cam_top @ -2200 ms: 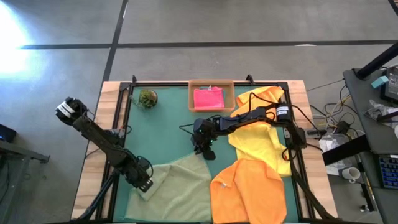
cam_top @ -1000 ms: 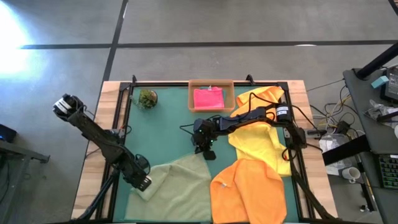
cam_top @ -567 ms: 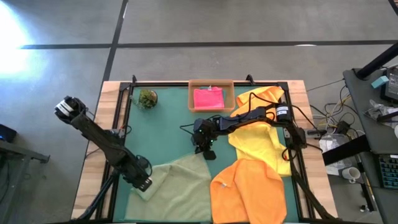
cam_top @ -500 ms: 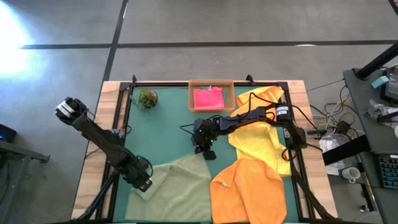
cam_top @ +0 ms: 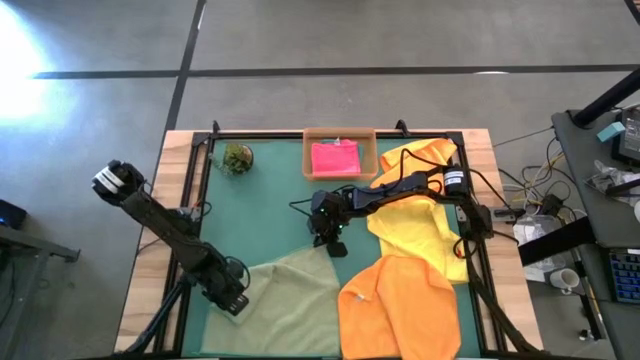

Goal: Fold microfiber towels
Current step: Fold the green microfiber towel

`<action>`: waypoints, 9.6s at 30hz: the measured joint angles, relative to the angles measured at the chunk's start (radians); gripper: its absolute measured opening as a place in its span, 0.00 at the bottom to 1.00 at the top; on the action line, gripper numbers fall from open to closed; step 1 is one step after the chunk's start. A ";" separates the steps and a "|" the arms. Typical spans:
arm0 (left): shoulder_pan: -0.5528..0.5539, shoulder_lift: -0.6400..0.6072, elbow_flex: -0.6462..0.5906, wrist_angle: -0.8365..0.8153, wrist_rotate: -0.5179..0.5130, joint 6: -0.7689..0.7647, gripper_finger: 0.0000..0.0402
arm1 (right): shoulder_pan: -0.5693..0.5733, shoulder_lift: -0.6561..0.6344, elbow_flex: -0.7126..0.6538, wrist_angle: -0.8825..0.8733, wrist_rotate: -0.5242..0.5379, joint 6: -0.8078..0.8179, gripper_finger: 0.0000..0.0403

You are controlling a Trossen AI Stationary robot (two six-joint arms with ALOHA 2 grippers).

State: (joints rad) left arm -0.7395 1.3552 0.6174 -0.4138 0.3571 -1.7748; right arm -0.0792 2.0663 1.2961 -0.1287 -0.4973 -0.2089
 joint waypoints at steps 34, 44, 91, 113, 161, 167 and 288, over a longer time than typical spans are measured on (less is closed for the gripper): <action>0.000 -0.019 0.004 -0.018 -0.007 0.057 0.00 | -0.072 -0.092 -0.008 -0.085 0.010 -0.016 0.02; 0.008 -0.109 0.109 -0.263 -0.114 0.108 0.00 | -0.080 -0.208 -0.006 -0.201 0.008 -0.044 0.02; 0.535 -0.142 0.246 -1.158 -0.841 0.608 0.00 | -0.224 -0.331 -0.002 -0.099 0.569 -0.120 0.02; 0.509 -0.152 0.299 -0.904 -0.390 0.765 0.00 | -0.061 -0.332 0.000 -0.387 0.311 0.087 0.02; 0.318 0.017 0.279 -0.598 0.043 0.795 0.00 | 0.151 -0.331 -0.068 -0.412 0.123 0.215 0.02; 0.318 0.016 0.264 -0.598 0.041 0.796 0.01 | 0.161 -0.331 -0.068 -0.404 0.124 0.225 0.04; 0.353 -0.338 0.028 -0.339 -0.568 1.178 0.00 | 0.206 0.238 0.631 -0.104 0.271 0.825 0.02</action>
State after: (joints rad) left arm -0.3862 1.0177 0.6449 -0.7533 -0.2112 -0.5968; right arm 0.1265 2.3041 1.9270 -0.2326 -0.2266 0.6159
